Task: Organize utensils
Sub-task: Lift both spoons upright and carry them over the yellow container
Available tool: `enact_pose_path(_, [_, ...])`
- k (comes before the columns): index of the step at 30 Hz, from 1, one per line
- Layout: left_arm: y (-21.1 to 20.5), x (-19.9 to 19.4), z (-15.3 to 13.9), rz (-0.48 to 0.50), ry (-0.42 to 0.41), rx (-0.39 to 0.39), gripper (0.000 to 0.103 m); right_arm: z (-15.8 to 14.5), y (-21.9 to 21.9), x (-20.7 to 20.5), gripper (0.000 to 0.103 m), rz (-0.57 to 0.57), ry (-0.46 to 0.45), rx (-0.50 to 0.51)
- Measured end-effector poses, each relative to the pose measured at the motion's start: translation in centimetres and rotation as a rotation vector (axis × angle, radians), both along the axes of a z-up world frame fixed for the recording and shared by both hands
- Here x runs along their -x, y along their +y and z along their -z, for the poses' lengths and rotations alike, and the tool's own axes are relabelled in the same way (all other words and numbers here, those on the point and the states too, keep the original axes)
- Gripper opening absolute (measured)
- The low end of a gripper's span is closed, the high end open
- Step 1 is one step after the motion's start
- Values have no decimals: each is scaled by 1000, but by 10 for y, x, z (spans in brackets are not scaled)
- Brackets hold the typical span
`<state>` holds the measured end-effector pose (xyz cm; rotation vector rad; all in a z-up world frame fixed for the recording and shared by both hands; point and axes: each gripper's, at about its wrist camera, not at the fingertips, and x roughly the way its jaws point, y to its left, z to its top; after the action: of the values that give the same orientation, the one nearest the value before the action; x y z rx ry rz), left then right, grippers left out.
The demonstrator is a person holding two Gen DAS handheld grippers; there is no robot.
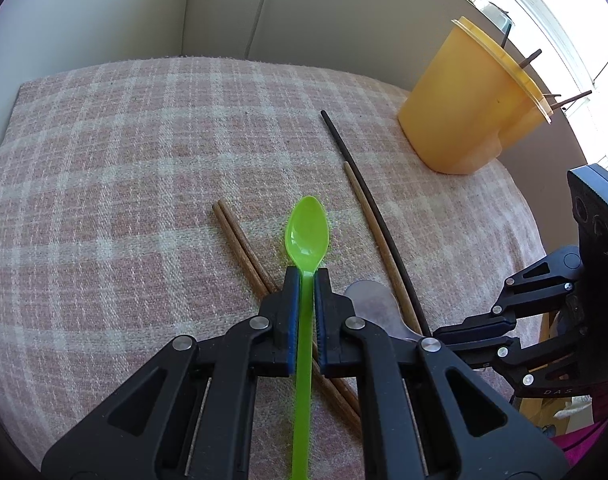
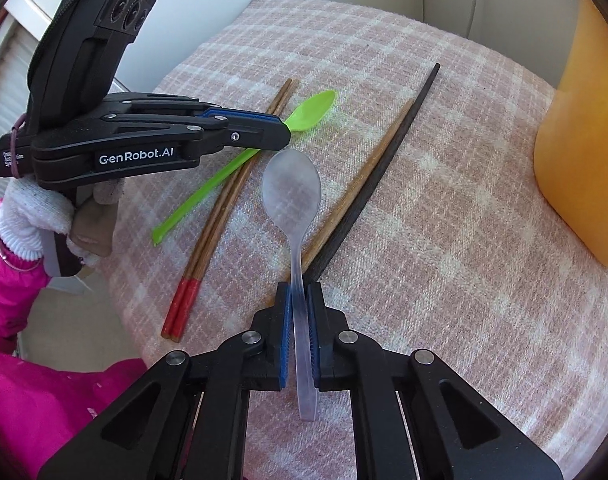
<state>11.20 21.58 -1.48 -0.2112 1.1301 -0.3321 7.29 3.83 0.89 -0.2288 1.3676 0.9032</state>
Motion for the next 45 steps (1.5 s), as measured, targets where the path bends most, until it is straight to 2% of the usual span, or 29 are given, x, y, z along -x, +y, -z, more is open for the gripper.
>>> enact_pose_path(2, [-1, 1, 0, 3, 0, -3, 5, 2, -3, -4, 8, 6, 37, -20])
enact_pose_path(6, [-7, 6, -3, -4, -9, 4, 5, 2, -17, -5, 5, 57, 91, -61])
enact_pose_path(20, [0, 10, -35, -29, -77, 60, 5, -41, -58, -1, 5, 193, -34, -161])
enact_pose_path(32, [-9, 14, -71, -23, -175, 98, 5, -85, -85, -2, 5, 304, -210, -210])
enact_pose_path(45, [-25, 12, -120, 9, -299, 129, 5, -120, -99, -14, 5, 389, -383, -242])
